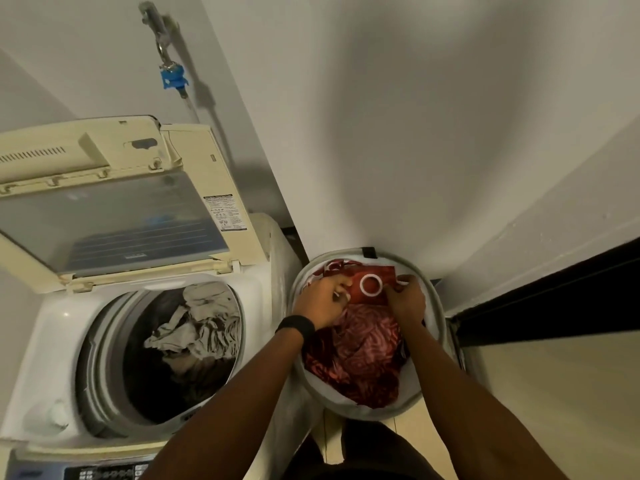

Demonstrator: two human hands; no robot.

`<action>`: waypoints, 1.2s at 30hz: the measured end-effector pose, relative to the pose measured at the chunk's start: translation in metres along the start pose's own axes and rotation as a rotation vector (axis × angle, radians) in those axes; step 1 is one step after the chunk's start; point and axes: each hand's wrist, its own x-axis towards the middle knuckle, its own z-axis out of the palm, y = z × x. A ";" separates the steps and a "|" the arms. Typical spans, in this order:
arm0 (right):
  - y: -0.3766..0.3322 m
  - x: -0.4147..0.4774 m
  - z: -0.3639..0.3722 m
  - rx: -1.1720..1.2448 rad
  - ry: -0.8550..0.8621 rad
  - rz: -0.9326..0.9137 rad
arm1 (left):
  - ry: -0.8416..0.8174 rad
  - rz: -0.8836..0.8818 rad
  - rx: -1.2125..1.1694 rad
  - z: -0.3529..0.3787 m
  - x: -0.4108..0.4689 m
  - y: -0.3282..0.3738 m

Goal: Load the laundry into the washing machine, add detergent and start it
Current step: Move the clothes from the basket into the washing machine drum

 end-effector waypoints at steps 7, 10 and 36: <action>-0.036 -0.069 -0.007 0.068 0.009 -0.372 | -0.115 -0.126 -0.406 0.006 -0.013 0.021; -0.050 -0.102 -0.006 0.137 -0.246 -0.474 | 0.046 -0.107 -0.611 0.011 -0.024 0.027; -0.149 -0.051 -0.072 -0.250 -0.254 -0.950 | 0.751 -0.099 -0.447 -0.102 -0.066 0.004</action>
